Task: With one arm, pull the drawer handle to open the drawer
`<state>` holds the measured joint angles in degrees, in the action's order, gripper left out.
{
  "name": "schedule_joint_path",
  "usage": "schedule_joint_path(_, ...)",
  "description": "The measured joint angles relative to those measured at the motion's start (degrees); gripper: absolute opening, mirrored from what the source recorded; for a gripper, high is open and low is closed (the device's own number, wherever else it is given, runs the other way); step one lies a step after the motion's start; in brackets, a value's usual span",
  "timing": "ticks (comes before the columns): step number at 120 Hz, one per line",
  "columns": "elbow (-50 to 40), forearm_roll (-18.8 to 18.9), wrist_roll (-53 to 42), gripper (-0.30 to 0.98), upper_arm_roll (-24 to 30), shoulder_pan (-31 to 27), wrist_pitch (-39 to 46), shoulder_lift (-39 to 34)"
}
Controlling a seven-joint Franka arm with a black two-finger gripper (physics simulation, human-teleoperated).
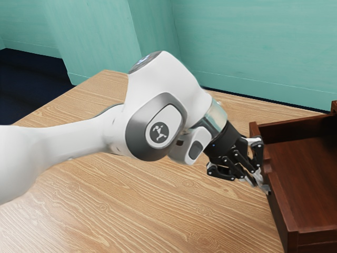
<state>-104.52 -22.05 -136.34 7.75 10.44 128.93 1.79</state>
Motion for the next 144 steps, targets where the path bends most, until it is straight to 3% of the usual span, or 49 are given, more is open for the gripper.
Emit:
schedule_joint_path(38, -0.28, 0.6, 0.64, 0.07, 0.19, -0.26, -0.58, -0.49)
schedule_joint_path(60, 0.38, 0.76, 1.19, 0.17, 0.12, -0.52, -2.35, -6.7)
schedule_joint_path(70, 3.8, 1.25, 1.67, 0.29, -2.22, 1.29, -5.39, -6.56)
schedule_joint_path(78, 11.01, 4.73, 3.48, 0.4, -5.13, 1.24, -10.36, -3.95)
schedule_joint_path(94, 26.65, 15.61, 10.96, 0.53, -12.11, 1.1, -25.51, 0.93)
schedule_joint_path(103, 30.56, 19.53, 17.24, 0.58, -15.79, 0.22, -33.83, 2.36)
schedule_joint_path(118, 31.73, 22.34, 27.48, 0.63, -17.52, -2.22, -42.38, 2.93)
schedule_joint_path(144, 31.9, 23.71, 40.69, 0.66, -17.6, 0.34, -48.98, 2.99)
